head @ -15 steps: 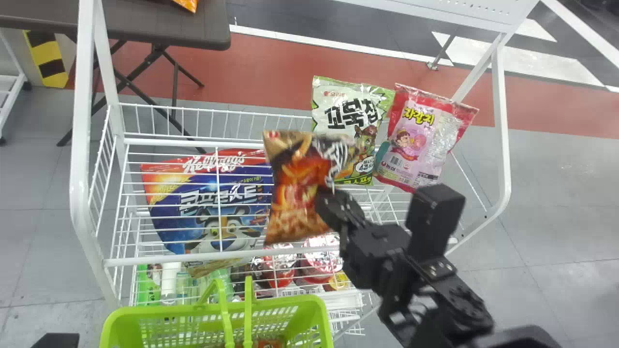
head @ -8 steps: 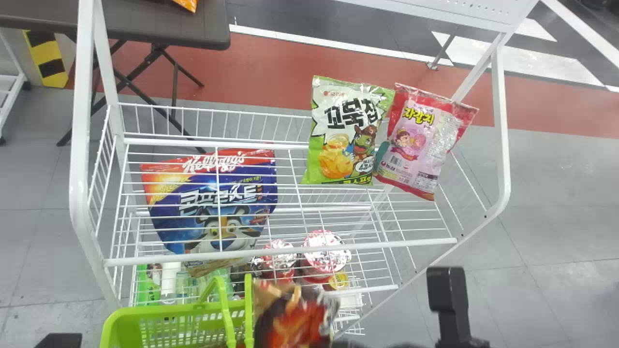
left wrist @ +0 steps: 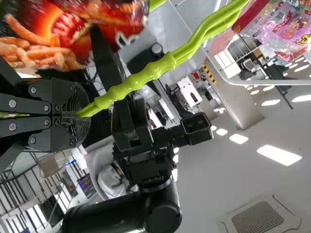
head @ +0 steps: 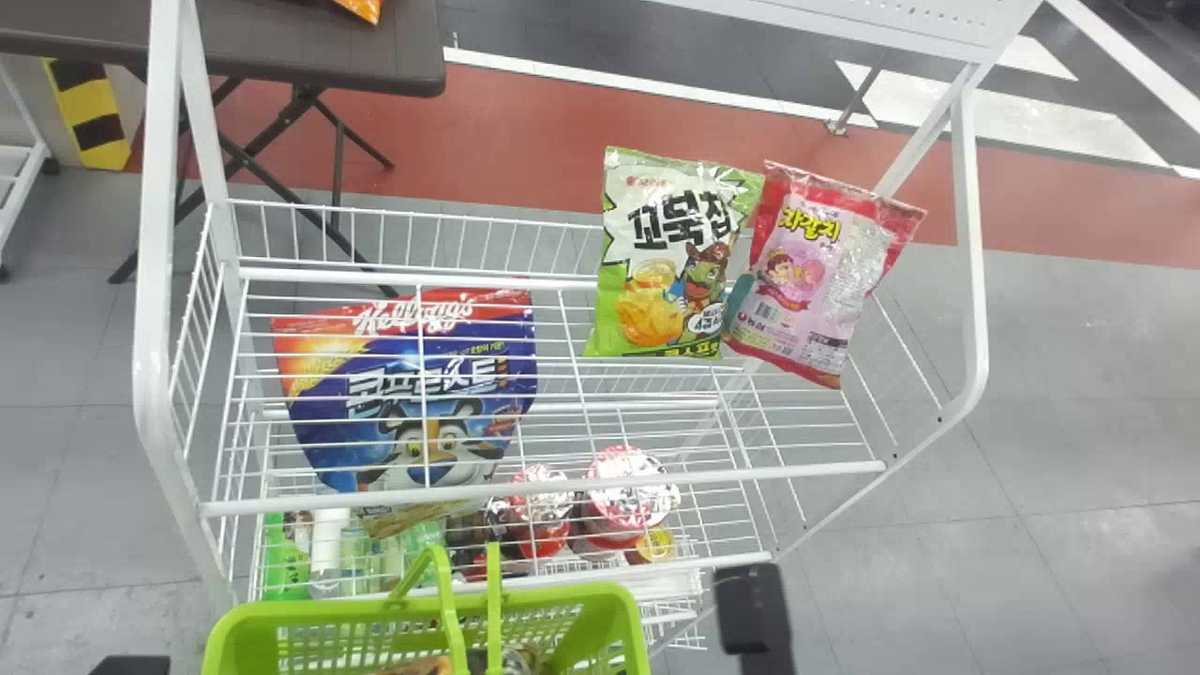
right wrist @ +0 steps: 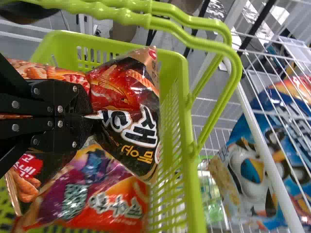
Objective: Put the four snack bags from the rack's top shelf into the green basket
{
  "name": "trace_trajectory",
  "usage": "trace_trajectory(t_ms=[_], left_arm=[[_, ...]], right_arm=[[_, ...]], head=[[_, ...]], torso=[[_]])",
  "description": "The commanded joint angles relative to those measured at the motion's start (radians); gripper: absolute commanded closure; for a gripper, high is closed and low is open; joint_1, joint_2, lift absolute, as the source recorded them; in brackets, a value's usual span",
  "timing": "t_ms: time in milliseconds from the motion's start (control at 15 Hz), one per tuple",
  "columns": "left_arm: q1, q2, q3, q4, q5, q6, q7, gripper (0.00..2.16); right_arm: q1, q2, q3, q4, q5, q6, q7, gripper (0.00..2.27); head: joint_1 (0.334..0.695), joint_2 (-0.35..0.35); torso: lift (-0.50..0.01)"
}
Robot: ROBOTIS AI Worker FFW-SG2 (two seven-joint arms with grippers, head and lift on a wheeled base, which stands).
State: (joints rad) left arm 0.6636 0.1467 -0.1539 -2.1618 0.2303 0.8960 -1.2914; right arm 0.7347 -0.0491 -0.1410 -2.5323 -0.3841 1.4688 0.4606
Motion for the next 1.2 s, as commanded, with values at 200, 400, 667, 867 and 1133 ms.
trace_trajectory(t_ms=[200,400,667,867,1133], left_arm=[[0.011,0.004,0.007,-0.006,0.001,-0.010,-0.003,2.08],[0.008,0.002,0.002,-0.006,0.000,-0.010,-0.002,2.08],[0.013,0.002,0.004,-0.007,0.000,-0.010,-0.002,2.08],[0.013,0.002,0.004,-0.010,0.000,-0.010,-0.002,2.08],[0.013,0.004,0.002,-0.012,0.000,-0.010,0.000,2.08]], right_arm=[[-0.021,-0.017,0.089,0.040,0.108,-0.028,-0.003,0.00],[-0.017,-0.017,0.021,0.035,0.111,-0.138,-0.002,0.06],[-0.031,-0.014,-0.025,0.130,0.128,-0.620,-0.060,0.06],[-0.155,-0.014,-0.019,0.303,0.199,-0.991,-0.189,0.06],[-0.393,-0.008,-0.009,0.578,0.335,-1.242,-0.369,0.07]], head=[[0.695,-0.350],[0.695,-0.350],[0.695,-0.350],[0.695,-0.350],[0.695,-0.350]], torso=[[0.000],[0.000],[0.000],[0.000],[0.000]])
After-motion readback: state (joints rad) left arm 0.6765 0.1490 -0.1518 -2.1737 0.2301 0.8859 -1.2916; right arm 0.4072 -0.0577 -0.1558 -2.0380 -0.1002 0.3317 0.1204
